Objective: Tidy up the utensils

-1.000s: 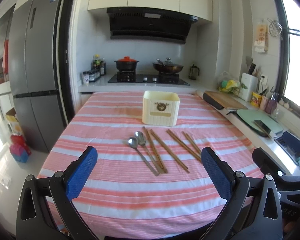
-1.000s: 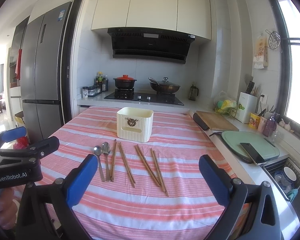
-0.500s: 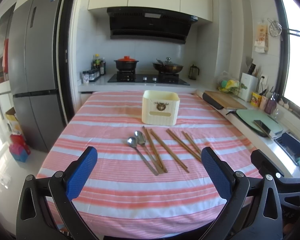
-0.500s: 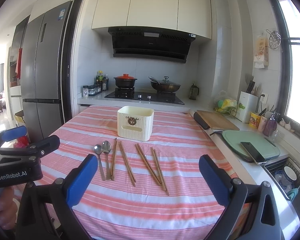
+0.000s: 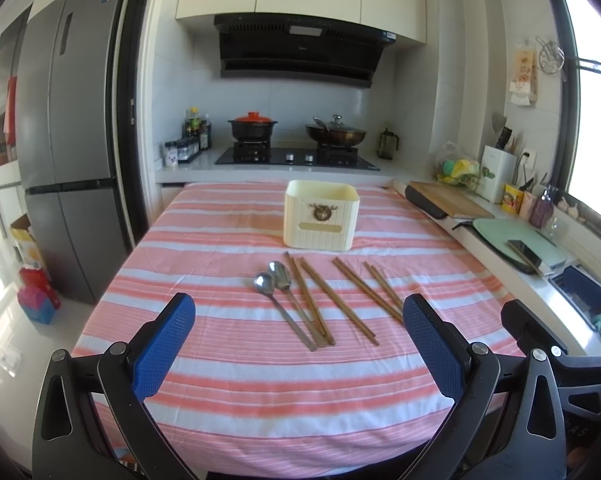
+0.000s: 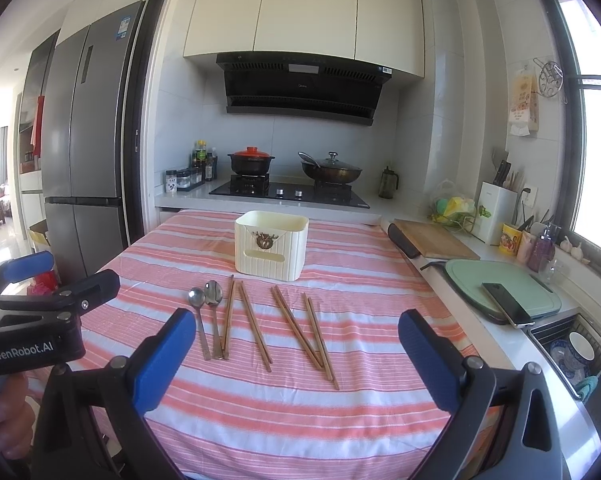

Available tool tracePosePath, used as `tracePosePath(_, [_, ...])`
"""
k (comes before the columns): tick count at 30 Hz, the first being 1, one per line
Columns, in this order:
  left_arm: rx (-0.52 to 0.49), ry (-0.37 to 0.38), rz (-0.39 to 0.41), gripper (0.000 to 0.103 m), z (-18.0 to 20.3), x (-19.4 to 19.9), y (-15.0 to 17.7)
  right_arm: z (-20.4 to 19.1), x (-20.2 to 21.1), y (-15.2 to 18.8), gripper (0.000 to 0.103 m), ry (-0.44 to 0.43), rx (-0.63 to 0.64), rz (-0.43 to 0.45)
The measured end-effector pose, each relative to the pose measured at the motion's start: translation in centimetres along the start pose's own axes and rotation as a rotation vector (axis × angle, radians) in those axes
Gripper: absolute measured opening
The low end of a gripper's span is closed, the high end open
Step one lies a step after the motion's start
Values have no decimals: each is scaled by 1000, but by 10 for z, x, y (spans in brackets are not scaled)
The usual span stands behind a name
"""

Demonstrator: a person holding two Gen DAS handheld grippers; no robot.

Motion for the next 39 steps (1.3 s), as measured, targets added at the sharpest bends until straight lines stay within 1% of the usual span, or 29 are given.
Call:
tracePosePath(25, [4,0,-5,103,-1,-1,1,0,-1,1,103,-4,3,-6])
tracePosePath(39, [3,0,-3,103,0,-2,0,-2,-6,-5,103,-3,13,-8])
Point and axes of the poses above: each gripper's, at about its wrist camera, not at the fingertips, and x roughly against the way its jaws point, z to its right, y to its underside, the point moved 4 cm from there along -x, roughly the way its jaws point, and after that the axes turned 5 degrees about x, right-handed, at the moved point
